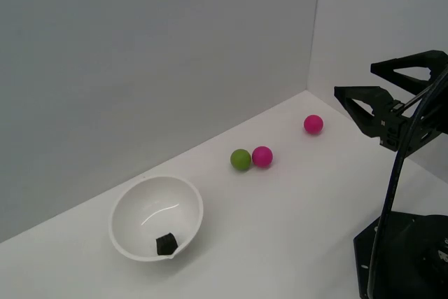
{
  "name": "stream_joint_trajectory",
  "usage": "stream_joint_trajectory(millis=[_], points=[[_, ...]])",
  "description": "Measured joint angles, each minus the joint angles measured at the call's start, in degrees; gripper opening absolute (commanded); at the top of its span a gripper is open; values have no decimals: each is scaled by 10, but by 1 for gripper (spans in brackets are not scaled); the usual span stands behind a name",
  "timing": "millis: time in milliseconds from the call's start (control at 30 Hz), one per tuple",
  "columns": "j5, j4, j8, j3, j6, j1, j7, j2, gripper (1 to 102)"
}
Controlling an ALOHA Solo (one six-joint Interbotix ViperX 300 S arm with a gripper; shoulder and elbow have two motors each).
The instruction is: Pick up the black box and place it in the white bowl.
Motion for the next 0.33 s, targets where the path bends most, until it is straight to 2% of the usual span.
stream_joint_trajectory(millis=[67,333], points=[[0,0,-8,0,0,0,0,0,99],[0,0,-10,0,1,0,0,-1,99]])
